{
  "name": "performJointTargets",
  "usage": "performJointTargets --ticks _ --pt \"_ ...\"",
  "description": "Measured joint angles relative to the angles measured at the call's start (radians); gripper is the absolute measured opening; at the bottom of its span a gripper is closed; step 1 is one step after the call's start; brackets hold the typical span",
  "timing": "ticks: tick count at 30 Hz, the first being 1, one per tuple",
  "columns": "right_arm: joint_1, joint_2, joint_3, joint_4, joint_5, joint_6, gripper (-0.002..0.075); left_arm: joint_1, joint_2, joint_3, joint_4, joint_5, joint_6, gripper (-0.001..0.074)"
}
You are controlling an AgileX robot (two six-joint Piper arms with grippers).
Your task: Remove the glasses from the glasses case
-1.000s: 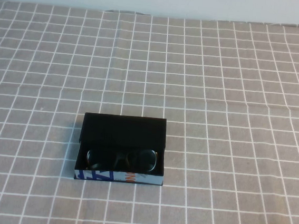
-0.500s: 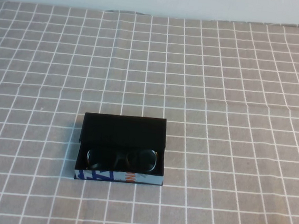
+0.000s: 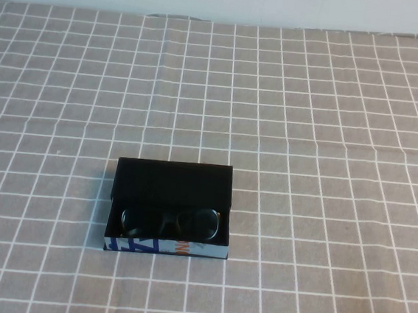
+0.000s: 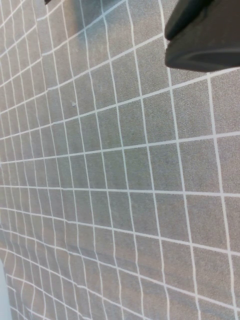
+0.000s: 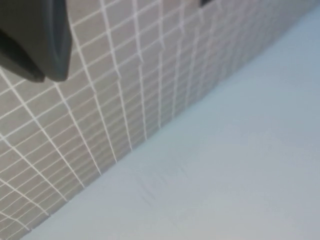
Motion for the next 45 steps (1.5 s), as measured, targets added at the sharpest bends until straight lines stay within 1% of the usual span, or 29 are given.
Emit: performJointTargets --ticks 2,4,6,8,10,14,17,22,25,32,35,38,41,43,45 --pt "0.000 0.000 0.000 0.078 -0.006 0.000 -0.0018 0.000 0.000 0.000 0.000 0.000 0.000 -0.0004" --pt "0.000 0.000 0.000 0.143 0.024 0.000 -0.0018 0.000 0.000 0.000 0.000 0.000 0.000 -0.0004" --pt "0.000 0.007 -0.014 0.165 0.099 0.002 -0.0018 0.000 0.000 0.000 0.000 0.000 0.000 -0.0004" --pt "0.000 0.066 -0.068 0.160 0.214 0.002 -0.0018 0.000 0.000 0.000 0.000 0.000 0.000 -0.0004" --pt "0.000 0.176 -0.150 0.118 0.348 0.002 -0.0018 0.000 0.000 0.000 0.000 0.000 0.000 -0.0004" --pt "0.000 0.447 -0.332 -0.056 0.604 0.002 -0.0018 0.000 0.000 0.000 0.000 0.000 0.000 -0.0004" --pt "0.000 0.641 -0.472 -0.192 0.719 -0.004 -0.0018 0.000 0.000 0.000 0.000 0.000 0.000 -0.0004" --pt "0.007 0.935 -0.705 -0.292 0.817 -0.082 -0.0018 0.000 0.000 0.000 0.000 0.000 0.000 -0.0005" --pt "0.073 1.083 -0.838 -0.337 0.834 -0.111 -0.0018 0.000 0.000 0.000 0.000 0.000 0.000 -0.0004" --pt "0.389 1.397 -1.162 -0.524 0.858 -0.111 -0.0018 0.000 0.000 0.000 0.000 0.000 0.000 -0.0004" --pt "0.497 1.511 -1.284 -0.597 0.876 -0.170 -0.0018 0.000 0.000 0.000 0.000 0.000 0.000 -0.0004" --pt "0.571 1.622 -1.400 -0.624 0.897 -0.267 -0.0018 0.000 0.000 0.000 0.000 0.000 0.000 -0.0004" --pt "0.622 1.721 -1.520 -0.626 0.925 -0.392 -0.0003 0.000 0.000 0.000 0.000 0.000 0.000 -0.0004" --pt "0.644 1.782 -1.587 -0.626 0.947 -0.479 0.0036 0.000 0.000 0.000 0.000 0.000 0.000 -0.0004" --pt "0.659 1.848 -1.649 -0.624 0.969 -0.546 0.0093 0.000 0.000 0.000 0.000 0.000 0.000 -0.0004"
